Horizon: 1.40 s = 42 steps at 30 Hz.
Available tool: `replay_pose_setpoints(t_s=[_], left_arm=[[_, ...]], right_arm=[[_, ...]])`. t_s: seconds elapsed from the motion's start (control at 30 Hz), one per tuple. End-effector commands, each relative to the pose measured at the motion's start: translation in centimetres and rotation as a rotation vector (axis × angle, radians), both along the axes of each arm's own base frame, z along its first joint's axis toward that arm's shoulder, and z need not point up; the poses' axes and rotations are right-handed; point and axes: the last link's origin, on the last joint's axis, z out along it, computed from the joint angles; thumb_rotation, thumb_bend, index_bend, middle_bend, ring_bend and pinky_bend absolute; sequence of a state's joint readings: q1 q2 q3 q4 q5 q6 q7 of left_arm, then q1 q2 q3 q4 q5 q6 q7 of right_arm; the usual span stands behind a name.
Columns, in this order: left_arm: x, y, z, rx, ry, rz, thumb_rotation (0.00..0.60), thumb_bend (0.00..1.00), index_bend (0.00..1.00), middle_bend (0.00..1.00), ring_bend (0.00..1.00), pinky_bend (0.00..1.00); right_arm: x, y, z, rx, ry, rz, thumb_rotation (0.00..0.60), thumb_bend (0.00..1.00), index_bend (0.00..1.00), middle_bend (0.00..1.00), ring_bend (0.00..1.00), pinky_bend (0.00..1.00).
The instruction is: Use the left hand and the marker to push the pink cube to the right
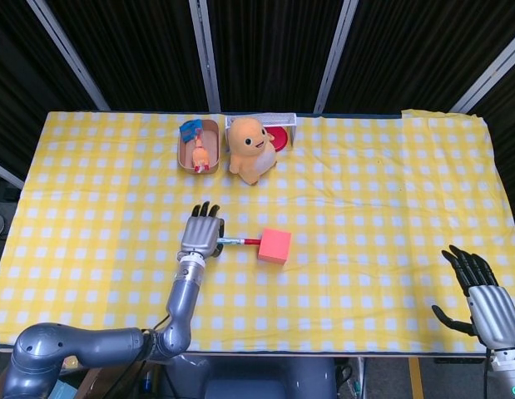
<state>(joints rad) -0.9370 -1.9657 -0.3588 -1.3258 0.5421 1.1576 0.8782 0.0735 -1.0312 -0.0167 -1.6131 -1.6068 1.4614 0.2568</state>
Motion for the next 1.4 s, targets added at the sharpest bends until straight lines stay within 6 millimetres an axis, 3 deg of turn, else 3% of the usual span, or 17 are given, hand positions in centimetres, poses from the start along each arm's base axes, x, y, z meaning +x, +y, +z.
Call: replay_pose_setpoints(t_s=[0.03,0.63,1.03,1.4], left_arm=[[0.5,-0.1,-0.3,-0.009,-0.002,-0.004,0.6,0.45,0.59,0.11,0.0,0.08],[-0.4,-0.1,0.7,-0.009,0.034,-0.005,0.6,0.45,0.6,0.11,0.0,0.08],[1.8,-0.5,-0.8,-0.039,0.022,-0.037,0.6,0.45,0.6,0.11,0.0,0.08],[5.5,-0.6,-2.9,-0.059,0.001,-0.077,0.6,0.45,0.6,0.11,0.0,0.08]], right_arm=[[0.0,0.0,0.0,-0.001,-0.001,0.001,0.6,0.32,0.0,0.0,0.0,0.0],[0.1,0.1,0.0,-0.002,-0.005,-0.004,0.6,0.32,0.0,0.0,0.0,0.0],[0.1,0.0,0.2,-0.003,-0.016,-0.007,0.6,0.32,0.0,0.0,0.0,0.0],[0.1,0.0,0.3,-0.001,-0.028,-0.008,0.6,0.32,0.0,0.0,0.0,0.0]])
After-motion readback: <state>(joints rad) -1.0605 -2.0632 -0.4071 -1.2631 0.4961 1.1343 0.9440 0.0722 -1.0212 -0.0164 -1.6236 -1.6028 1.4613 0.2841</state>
